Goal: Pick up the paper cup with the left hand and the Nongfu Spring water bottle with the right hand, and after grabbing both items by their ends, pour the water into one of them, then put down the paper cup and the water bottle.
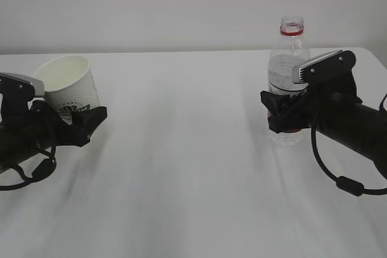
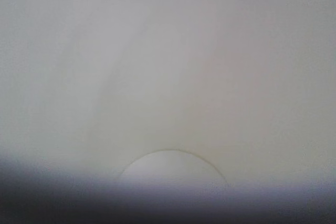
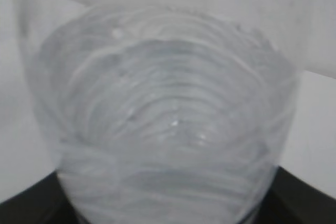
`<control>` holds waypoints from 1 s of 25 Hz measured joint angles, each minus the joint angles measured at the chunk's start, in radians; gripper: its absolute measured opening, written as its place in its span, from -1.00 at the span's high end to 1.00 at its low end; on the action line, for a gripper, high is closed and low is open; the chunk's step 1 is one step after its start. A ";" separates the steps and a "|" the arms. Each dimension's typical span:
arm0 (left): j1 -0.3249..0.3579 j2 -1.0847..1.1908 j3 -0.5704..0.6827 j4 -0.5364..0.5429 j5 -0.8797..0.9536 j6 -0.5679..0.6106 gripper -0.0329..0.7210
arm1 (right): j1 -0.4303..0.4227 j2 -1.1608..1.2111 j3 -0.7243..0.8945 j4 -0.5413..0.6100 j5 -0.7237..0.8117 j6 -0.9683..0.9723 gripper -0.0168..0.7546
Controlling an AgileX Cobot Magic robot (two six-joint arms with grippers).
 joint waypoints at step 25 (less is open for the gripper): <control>-0.016 -0.133 0.133 0.478 -0.002 0.002 -0.55 | 0.000 0.000 0.000 -0.306 0.047 0.094 -0.36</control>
